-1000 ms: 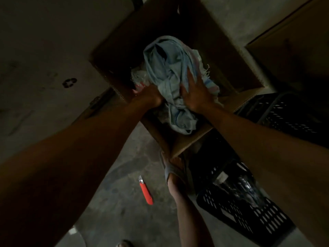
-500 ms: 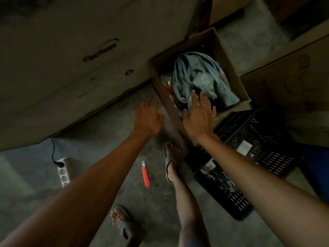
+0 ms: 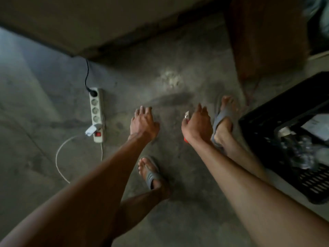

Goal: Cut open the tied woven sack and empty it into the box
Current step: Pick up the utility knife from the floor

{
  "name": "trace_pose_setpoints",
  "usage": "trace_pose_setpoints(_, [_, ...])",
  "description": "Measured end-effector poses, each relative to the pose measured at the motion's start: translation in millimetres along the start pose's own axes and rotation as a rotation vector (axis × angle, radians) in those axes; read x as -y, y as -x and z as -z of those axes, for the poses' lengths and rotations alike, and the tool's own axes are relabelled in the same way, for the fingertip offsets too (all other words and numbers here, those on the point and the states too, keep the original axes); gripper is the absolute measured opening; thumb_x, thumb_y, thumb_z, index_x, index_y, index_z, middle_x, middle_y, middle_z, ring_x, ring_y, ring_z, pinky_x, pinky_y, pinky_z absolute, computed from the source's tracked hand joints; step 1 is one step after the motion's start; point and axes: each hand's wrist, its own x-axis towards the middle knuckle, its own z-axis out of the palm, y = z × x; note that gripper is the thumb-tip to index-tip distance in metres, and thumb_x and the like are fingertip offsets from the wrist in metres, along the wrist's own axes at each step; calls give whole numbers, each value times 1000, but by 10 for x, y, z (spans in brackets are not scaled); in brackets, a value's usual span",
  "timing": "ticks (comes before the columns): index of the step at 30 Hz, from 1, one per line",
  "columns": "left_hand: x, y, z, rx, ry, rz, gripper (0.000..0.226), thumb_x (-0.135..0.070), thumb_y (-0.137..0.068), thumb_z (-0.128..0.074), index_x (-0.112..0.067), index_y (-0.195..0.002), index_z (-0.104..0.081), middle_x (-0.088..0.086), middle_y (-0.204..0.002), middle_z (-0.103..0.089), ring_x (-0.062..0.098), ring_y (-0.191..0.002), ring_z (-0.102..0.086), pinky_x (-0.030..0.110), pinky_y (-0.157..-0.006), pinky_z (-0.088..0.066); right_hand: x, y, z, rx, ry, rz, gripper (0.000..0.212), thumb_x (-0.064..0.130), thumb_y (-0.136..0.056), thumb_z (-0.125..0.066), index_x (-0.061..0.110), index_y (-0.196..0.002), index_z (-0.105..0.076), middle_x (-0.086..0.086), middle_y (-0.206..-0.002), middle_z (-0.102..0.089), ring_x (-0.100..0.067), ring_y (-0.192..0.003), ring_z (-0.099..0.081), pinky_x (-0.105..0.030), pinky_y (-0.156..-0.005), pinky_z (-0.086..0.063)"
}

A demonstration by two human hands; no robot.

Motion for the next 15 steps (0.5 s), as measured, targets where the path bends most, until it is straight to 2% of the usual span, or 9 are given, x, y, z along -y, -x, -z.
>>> trace_pose_setpoints(3, [397,-344,-771,40,35,37,79,-31,-93,-60,-16,-159,-20,13,-169,-11,32,-156,-11,42,-121,-25,-191,-220,-856,41,55,-98,59,29,-91,-64,5,-140,-43,-17,-136,-55,-33,-124,-57,-42,-91,-52])
trace_pose_setpoints(5, [583,-580,-1248,36,62,47,85,-30,-91,-62,-16,-160,-14,14,-169,-3,31,-157,-4,42,-122,-22,-319,-406,-1307,31,89,-152,48,27,-91,-66,5,-130,-50,-17,-128,-61,-33,-117,-63,-41,-87,-53])
trace_pose_setpoints(10, [882,-1021,-2120,-13,153,67,94,-30,-87,-65,-17,-161,-8,16,-169,4,33,-156,4,43,-126,-15,-601,-863,-2055,5,149,-215,32,22,-95,-64,2,-120,-62,-16,-122,-67,-33,-113,-66,-41,-85,-53])
trace_pose_setpoints(15, [957,-1114,-2507,-87,184,42,95,-29,-91,-60,-17,-162,2,19,-167,14,36,-155,13,43,-125,-8,-739,-1032,-2355,-39,214,-158,20,8,-96,-57,2,-110,-71,-18,-111,-72,-36,-107,-67,-42,-80,-55])
